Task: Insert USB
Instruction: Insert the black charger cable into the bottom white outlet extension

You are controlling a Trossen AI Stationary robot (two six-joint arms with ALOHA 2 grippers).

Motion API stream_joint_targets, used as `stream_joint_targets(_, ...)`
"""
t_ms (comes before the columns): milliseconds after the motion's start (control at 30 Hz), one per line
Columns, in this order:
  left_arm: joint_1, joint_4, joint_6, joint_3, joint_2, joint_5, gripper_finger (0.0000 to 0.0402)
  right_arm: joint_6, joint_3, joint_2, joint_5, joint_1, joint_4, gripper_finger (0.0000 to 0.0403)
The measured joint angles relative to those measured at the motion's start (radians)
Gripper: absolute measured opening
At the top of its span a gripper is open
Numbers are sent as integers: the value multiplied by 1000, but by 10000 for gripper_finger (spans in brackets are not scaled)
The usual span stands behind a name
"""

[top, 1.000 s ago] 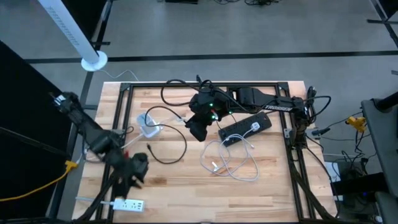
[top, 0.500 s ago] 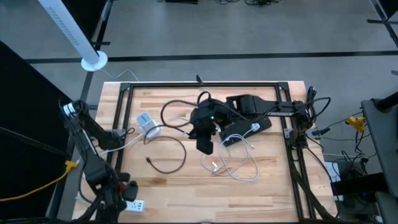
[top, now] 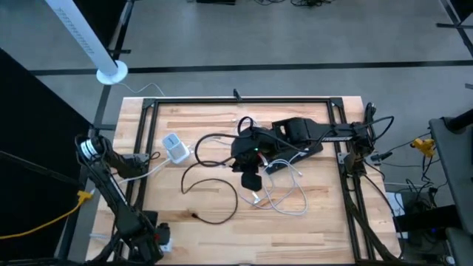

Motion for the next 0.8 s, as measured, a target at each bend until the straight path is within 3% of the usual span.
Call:
stream_joint_targets(167, -33, 20, -29, 0, 16, -81, 313, 0, 0, 0, -2, 1, -2, 52)
stream_joint_targets(500, -105, -52, -86, -2, 25, -86, 314, -7, 0, 0, -10, 0, -16, 52)
stream_joint_targets(700, -215, 29, -124, -2, 24, -260, 314, 0, 0, 0, -10, 2, -17, 52)
stream_joint_targets(800, -252, 9, -127, -7, 25, -296, 314, 8, 0, 0, -11, 4, -16, 52)
